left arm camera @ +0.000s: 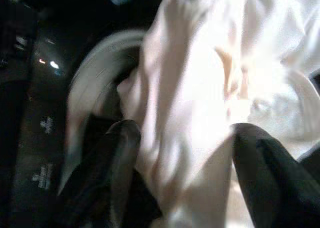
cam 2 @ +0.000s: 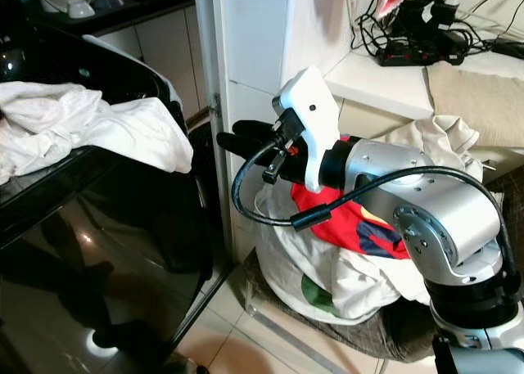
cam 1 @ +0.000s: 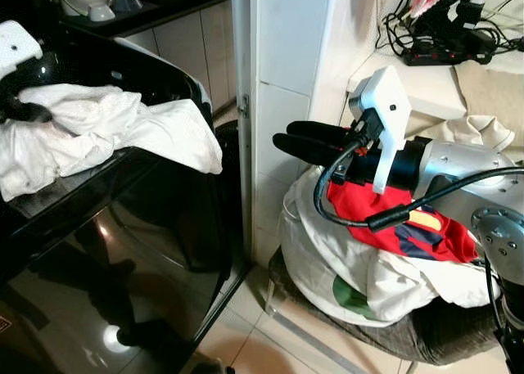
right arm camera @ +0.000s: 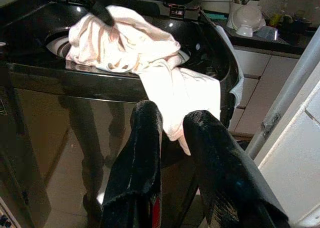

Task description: Clothes washing

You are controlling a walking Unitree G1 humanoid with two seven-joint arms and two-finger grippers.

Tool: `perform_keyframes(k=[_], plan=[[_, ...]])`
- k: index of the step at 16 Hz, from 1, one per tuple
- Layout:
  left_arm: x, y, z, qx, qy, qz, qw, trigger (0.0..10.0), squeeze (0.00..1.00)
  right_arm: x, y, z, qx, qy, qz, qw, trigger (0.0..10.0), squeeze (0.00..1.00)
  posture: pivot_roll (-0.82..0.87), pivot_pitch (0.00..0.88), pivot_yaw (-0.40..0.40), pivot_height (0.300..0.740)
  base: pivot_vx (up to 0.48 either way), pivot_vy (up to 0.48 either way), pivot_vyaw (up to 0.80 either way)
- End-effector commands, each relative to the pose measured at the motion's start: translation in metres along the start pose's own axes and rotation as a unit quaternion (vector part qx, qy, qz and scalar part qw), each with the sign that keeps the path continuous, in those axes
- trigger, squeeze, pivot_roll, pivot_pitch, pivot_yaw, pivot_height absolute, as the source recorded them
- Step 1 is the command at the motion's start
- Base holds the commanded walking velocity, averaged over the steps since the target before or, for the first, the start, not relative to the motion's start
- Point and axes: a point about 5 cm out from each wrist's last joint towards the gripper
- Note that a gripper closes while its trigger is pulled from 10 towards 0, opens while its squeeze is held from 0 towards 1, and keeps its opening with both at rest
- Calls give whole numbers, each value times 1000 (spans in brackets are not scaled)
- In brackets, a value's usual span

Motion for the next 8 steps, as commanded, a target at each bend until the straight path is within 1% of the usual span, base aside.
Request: perform_keyframes(k=[1, 2, 3, 4, 5, 6, 7, 8], plan=[[16, 13, 14, -45, 4, 110, 993, 10000, 1000, -4, 0, -1, 5, 0, -11, 1000, 10000, 0, -4, 0, 31, 740, 0, 0, 0], [22, 15, 17, -58, 12, 170, 984, 10000, 1000, -6, 0, -1, 3, -1, -17, 1000, 10000, 0, -4, 0, 31, 740, 0, 0, 0], [30, 20, 25, -97, 31, 255, 962, 10000, 1000, -10, -1, 0, -1, -4, -31, 999, 10000, 0, -5, 0, 29, 740, 0, 0, 0], [33, 24, 33, -124, 29, 291, 948, 10000, 1000, -14, -2, 1, -3, -7, -46, 999, 10000, 0, -5, 0, 29, 740, 0, 0, 0], [34, 26, 36, -130, 23, 302, 944, 10000, 1000, -16, -2, 1, -4, -8, -53, 999, 10000, 0, -5, 0, 29, 740, 0, 0, 0], [30, 24, 45, -146, 16, 287, 947, 10000, 929, -21, -1, 2, -4, -11, -70, 997, 10000, 0, -8, 0, 32, 740, 0, 0, 0], [18, 12, 45, -131, 14, 210, 969, 10000, 816, -22, -1, 1, -3, -11, -72, 997, 10000, 0, -8, 0, 32, 740, 0, 0, 0], [-1, 0, 57, -167, 38, 100, 980, 10000, 0, -22, 0, 1, -3, -13, -74, 997, 10000, 0, -8, 0, 32, 740, 0, 0, 0]])
Point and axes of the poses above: a point about 5 cm out from each wrist's last joint towards the gripper, its own y axis pointing back from the gripper into the wrist, its own z axis along the axis of the wrist's last joint, x = y × z, and after that the axes turned 7 degrees about y, right-handed
